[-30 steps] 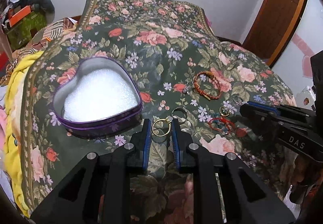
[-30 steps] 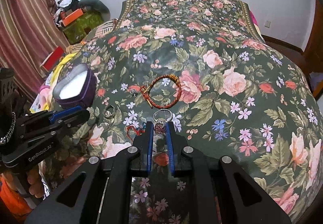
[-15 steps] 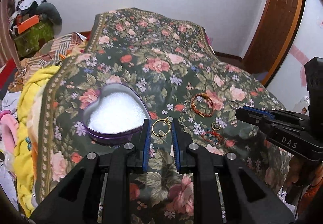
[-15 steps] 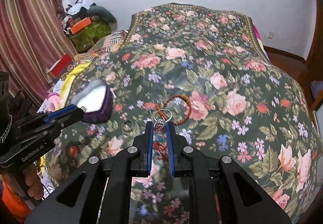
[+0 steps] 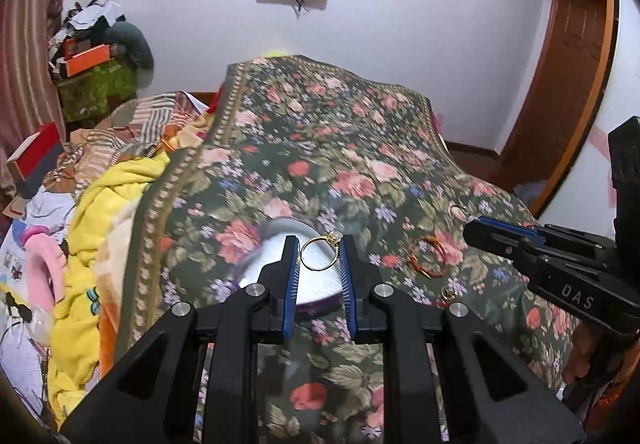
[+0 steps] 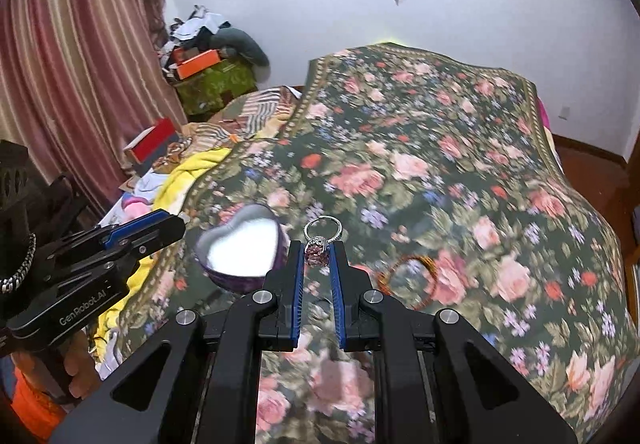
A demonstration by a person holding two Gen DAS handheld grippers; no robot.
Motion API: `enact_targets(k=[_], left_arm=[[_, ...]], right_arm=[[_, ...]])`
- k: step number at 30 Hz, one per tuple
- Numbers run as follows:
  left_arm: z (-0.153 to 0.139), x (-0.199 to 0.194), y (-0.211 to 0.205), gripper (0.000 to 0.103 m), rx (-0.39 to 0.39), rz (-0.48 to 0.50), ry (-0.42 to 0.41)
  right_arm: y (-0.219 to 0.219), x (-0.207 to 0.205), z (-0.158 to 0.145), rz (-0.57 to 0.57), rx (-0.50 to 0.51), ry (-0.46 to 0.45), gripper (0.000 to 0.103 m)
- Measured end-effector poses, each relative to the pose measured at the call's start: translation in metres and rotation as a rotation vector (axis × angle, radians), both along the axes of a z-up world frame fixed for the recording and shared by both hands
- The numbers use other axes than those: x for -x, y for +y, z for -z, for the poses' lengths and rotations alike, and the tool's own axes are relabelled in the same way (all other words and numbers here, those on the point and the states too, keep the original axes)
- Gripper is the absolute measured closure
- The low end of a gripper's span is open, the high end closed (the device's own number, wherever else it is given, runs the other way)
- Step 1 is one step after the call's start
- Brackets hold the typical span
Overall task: Organize jewelry
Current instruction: 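Carry the held gold ring and keyring charm over the heart tin with both tools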
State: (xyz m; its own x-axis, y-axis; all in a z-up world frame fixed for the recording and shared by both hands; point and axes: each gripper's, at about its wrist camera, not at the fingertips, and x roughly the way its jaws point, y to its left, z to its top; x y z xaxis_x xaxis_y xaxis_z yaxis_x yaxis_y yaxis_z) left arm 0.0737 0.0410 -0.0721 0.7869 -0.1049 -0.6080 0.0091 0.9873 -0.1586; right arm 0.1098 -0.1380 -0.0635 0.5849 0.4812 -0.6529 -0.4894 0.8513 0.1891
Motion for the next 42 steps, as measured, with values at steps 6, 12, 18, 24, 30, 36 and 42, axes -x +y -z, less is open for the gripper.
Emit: enact_targets(k=[6, 12, 18, 24, 30, 36, 42], left_arm=[[-0.004, -0.001, 0.016, 0.084, 0.002, -0.038, -0.020], [0.000, -0.006, 0.027, 0.084, 0.002, -0.060, -0.014], [0.015, -0.018, 0.036, 0.084, 0.031, -0.054, 0.035], [0.034, -0.032, 0.041, 0.084, 0.063, -0.033, 0.096], [0.047, -0.042, 0.042, 0.084, 0.071, -0.017, 0.138], [0.054, -0.047, 0.042, 0.084, 0.076, -0.008, 0.157], [0.057, -0.048, 0.040, 0.084, 0.070, 0.002, 0.168]], right_arm=[[0.020, -0.002, -0.004, -0.045, -0.005, -0.011, 0.092], [0.039, -0.008, -0.001, -0.085, -0.003, -0.010, 0.092], [0.057, -0.016, 0.013, -0.126, 0.015, 0.013, 0.092], [0.072, -0.025, 0.034, -0.168, 0.050, 0.052, 0.092], [0.076, -0.031, 0.052, -0.188, 0.072, 0.090, 0.092], [0.076, -0.033, 0.056, -0.197, 0.071, 0.110, 0.092], [0.079, -0.032, 0.058, -0.212, 0.081, 0.109, 0.092]])
